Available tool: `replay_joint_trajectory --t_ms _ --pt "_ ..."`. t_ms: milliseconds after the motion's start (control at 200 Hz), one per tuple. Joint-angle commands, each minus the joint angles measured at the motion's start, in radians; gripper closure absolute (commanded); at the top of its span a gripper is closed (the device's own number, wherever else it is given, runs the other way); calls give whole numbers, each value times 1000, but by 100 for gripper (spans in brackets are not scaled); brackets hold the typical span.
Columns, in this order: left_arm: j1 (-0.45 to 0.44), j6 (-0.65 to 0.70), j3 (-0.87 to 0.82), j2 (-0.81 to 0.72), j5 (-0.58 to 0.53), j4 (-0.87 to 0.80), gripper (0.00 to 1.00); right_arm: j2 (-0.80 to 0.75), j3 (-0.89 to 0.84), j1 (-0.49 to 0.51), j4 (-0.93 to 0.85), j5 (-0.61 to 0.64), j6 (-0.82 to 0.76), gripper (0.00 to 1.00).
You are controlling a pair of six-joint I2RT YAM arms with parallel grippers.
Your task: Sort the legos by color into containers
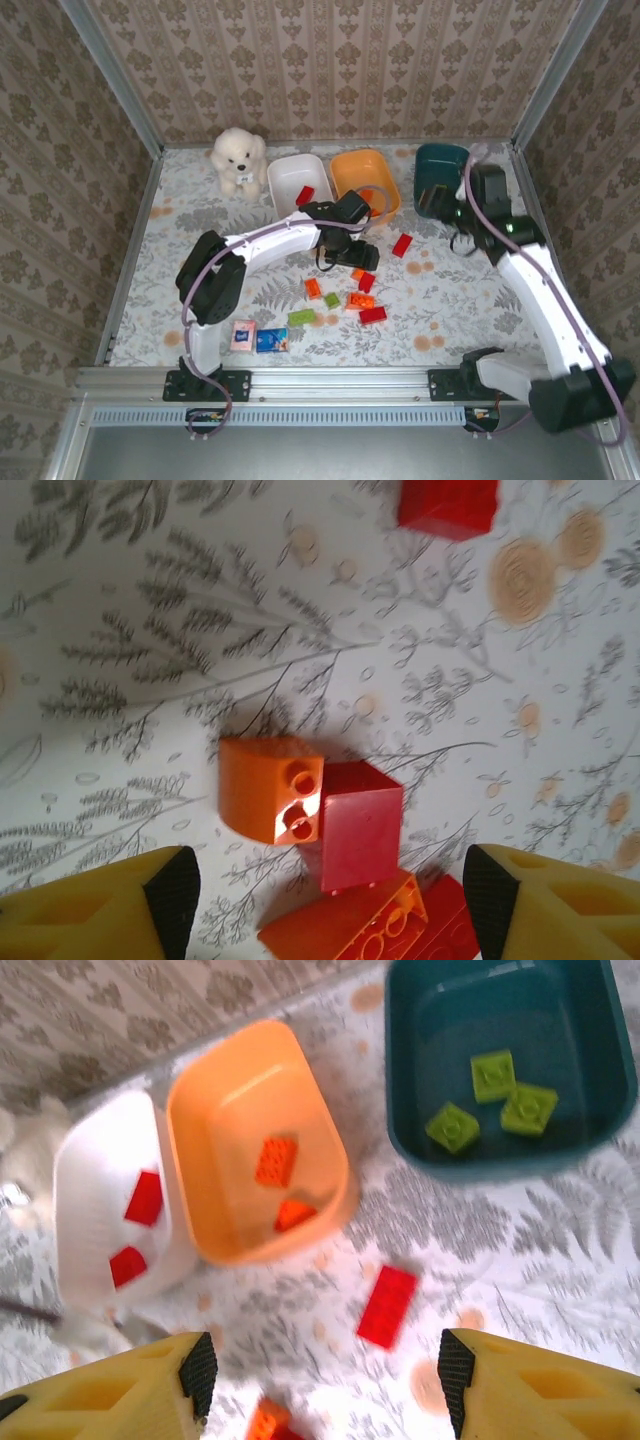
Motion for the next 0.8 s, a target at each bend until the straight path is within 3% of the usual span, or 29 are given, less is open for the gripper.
replay_joint_trajectory --t_ms 0,100,175,225,475,690,795 --pt "-50 78 1 -60 19 -79 27 -110 -116 1 -98 -44 0 34" --pt "-99 154 -1 -57 9 -186 25 -198 -167 1 -152 -67 -3 32" --pt "-129 184 -51 -88 5 -174 6 -225 -182 4 -163 -106 5 32" --pt "-139 207 -89 -112 -1 -158 2 -234 -183 6 -167 -121 7 32" --pt "-141 477 -156 -149 -81 -139 8 -256 -187 6 -186 -135 7 32" --pt "-136 827 -214 -148 -50 -36 17 -258 -176 6 -190 -132 18 32" --pt "-110 872 -237 -154 -43 15 17 -259 -162 7 -200 -125 22 32"
